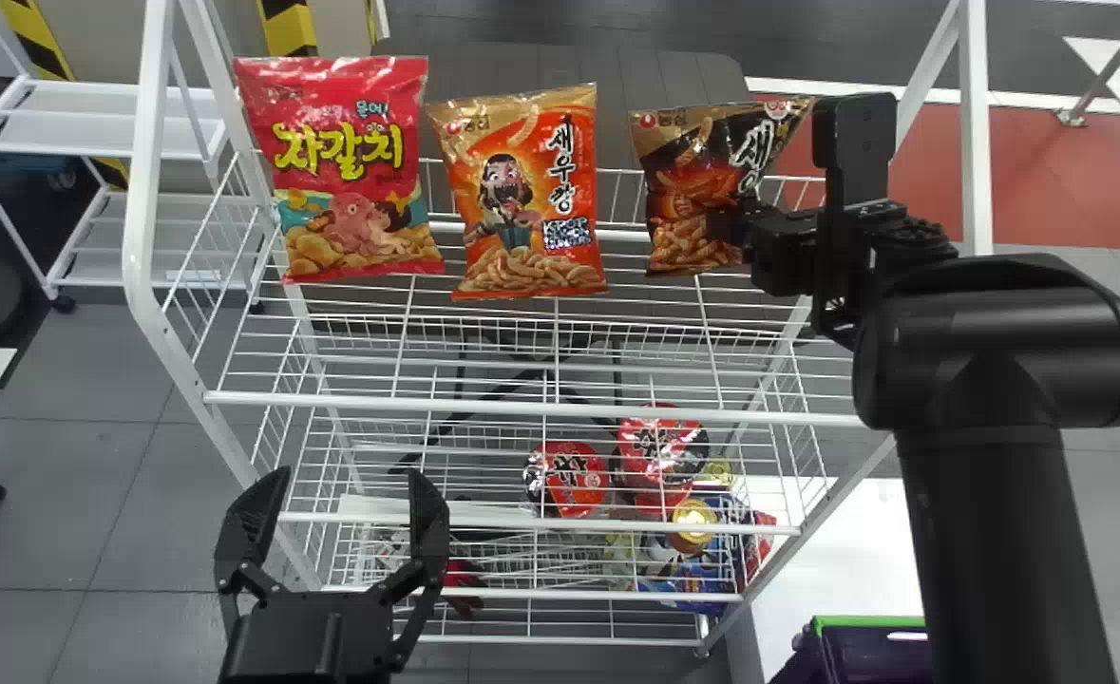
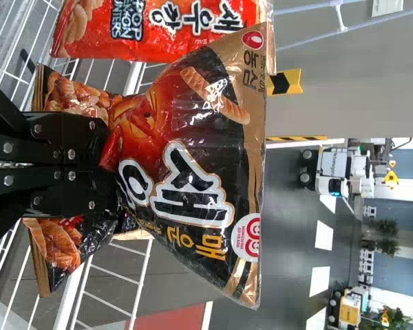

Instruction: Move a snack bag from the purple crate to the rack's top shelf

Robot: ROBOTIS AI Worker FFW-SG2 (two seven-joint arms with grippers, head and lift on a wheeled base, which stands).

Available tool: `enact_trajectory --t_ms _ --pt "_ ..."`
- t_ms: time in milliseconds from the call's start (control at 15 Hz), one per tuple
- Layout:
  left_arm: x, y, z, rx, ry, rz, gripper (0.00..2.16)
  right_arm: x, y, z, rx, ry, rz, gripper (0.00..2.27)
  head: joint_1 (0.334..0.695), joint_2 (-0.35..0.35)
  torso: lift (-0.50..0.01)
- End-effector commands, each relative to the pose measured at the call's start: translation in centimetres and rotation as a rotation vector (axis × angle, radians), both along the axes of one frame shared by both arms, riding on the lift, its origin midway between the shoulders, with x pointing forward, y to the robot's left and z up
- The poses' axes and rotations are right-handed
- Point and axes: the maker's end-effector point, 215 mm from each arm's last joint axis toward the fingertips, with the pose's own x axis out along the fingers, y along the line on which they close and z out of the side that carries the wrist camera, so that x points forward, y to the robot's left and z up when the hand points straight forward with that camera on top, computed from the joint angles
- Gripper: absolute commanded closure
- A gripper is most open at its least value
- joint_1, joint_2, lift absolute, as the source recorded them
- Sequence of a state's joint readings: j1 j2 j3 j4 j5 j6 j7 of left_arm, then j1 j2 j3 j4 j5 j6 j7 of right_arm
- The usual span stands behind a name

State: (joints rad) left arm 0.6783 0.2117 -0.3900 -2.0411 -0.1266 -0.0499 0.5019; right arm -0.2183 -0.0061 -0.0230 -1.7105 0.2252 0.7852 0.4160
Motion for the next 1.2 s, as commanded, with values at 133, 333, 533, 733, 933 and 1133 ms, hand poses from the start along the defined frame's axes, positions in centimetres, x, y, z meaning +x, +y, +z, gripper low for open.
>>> enact_trajectory --t_ms 133,333,533,733,933,1133 --pt "0.6 0.2 -0.1 -0.003 -0.003 0.001 0.14 0.5 1.2 -0.9 0.031 -0.018 0.019 2.05 0.695 -0.067 0.0" --pt "0.8 0.1 -0.2 -0.006 -0.003 0.002 0.14 0.7 1.6 -1.3 0.048 -0.029 0.025 2.05 0.695 -0.059 0.0" --pt "1.0 0.2 -0.3 -0.008 -0.001 0.003 0.14 0.7 1.7 -2.2 0.057 -0.028 0.019 2.05 0.695 -0.055 0.0" --pt "1.0 0.3 -0.5 -0.008 0.002 0.004 0.14 0.7 1.7 -2.7 0.057 -0.031 0.019 2.05 0.695 -0.054 0.0" --pt "1.1 0.3 -0.5 -0.008 0.001 0.004 0.14 0.7 2.2 -2.9 0.079 -0.047 0.028 2.03 0.695 -0.05 0.0" --pt "1.0 0.2 -0.7 -0.006 0.005 0.002 0.14 0.6 2.3 -3.3 0.092 -0.044 0.022 2.03 0.695 -0.046 0.0"
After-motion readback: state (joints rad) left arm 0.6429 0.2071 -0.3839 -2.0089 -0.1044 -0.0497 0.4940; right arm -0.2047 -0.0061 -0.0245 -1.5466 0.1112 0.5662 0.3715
